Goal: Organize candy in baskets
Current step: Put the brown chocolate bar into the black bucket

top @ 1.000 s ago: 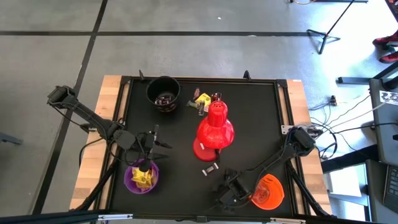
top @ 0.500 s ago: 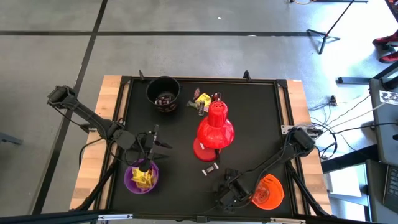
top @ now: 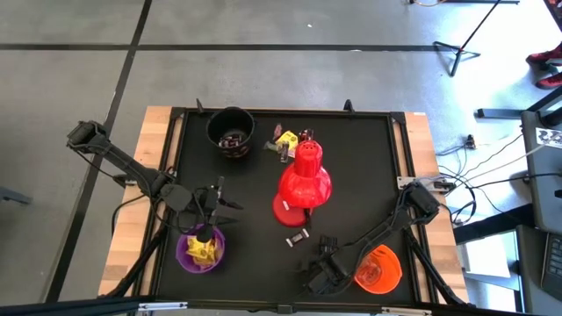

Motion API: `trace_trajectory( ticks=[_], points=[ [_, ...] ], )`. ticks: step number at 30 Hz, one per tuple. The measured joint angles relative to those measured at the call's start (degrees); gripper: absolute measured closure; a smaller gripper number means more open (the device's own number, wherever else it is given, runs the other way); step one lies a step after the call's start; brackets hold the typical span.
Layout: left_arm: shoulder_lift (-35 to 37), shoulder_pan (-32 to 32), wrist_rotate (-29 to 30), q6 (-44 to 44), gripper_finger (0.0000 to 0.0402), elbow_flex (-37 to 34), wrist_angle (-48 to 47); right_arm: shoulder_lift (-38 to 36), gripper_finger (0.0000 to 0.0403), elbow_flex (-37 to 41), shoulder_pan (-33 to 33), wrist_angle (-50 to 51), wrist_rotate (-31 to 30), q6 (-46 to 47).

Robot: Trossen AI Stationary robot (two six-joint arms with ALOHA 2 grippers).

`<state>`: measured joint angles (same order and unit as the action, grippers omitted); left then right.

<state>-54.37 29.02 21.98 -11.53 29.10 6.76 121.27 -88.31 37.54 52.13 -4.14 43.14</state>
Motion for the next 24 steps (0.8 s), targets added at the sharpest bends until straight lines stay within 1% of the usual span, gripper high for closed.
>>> trace_trajectory(
  ticks=[9,15,17,20,24],
  points=[
    [0.00,0.00,0.48,0.02,0.0234,0.00,0.09,0.07,0.0306,0.00,-0.01,0.32,-1.59,-1.55],
    [0.00,0.00,0.50,0.00,0.0234,0.00,0.11,0.11,0.0391,0.04,-0.11,0.62,-3.38,-1.62],
    [0.02,0.00,0.50,0.00,0.0234,0.02,0.11,0.13,0.0397,0.07,-0.18,0.60,-3.84,-1.62],
    [0.02,-0.01,0.52,0.00,0.0234,0.00,0.13,0.17,0.0393,0.12,-0.12,0.38,-5.49,-1.58],
    [0.02,0.00,0.52,-0.02,0.0234,0.00,0.15,0.26,0.0401,-0.27,-0.61,-2.21,-8.14,-1.61]
  ],
)
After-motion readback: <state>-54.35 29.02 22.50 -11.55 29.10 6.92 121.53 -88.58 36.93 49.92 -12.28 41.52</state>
